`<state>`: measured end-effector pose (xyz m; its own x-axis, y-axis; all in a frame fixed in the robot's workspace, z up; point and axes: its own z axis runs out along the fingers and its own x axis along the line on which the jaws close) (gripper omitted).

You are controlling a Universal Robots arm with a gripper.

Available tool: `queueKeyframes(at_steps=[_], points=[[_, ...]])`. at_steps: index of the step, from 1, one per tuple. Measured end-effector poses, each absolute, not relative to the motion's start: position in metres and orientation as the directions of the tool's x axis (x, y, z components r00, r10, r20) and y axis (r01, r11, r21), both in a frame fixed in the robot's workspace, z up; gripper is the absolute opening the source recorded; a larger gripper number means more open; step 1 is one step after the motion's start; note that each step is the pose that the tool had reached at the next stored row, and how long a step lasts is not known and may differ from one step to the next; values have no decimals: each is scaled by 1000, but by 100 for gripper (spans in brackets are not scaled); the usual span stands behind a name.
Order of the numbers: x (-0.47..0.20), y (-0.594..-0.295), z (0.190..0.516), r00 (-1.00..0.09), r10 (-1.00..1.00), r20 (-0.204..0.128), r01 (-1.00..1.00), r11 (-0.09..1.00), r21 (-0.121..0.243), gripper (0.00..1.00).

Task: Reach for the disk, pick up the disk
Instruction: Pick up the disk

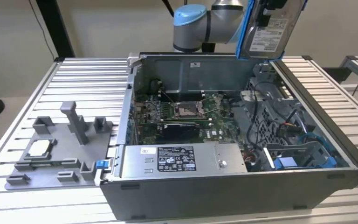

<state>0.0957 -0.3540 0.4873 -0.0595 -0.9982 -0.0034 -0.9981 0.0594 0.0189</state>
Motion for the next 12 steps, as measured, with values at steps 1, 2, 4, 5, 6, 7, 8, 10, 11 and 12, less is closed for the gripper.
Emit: queueKeyframes(at_steps=[1, 2, 4, 5, 6, 7, 8, 10, 11, 12], points=[[96, -354, 487, -60, -998, -3, -998, 59, 19, 0], [96, -354, 487, -59, -998, -3, -998, 59, 19, 0], [96, -354, 487, -59, -998, -3, -998, 59, 19, 0], [96, -354, 487, -60, -998, -3, -998, 59, 19, 0], [96, -354, 487, -60, -998, -3, -998, 59, 19, 0], [96, -354, 487, -60, -998, -3, -998, 59, 19, 0], [96, -354, 487, -60, -998, -3, -998, 59, 19, 0], [96, -356, 487, -59, -998, -3, -998, 59, 19, 0], [96, -357, 487, -59, -998, -3, -998, 59, 19, 0], [96, -358, 487, -59, -998, -3, -998, 59, 19, 0]])
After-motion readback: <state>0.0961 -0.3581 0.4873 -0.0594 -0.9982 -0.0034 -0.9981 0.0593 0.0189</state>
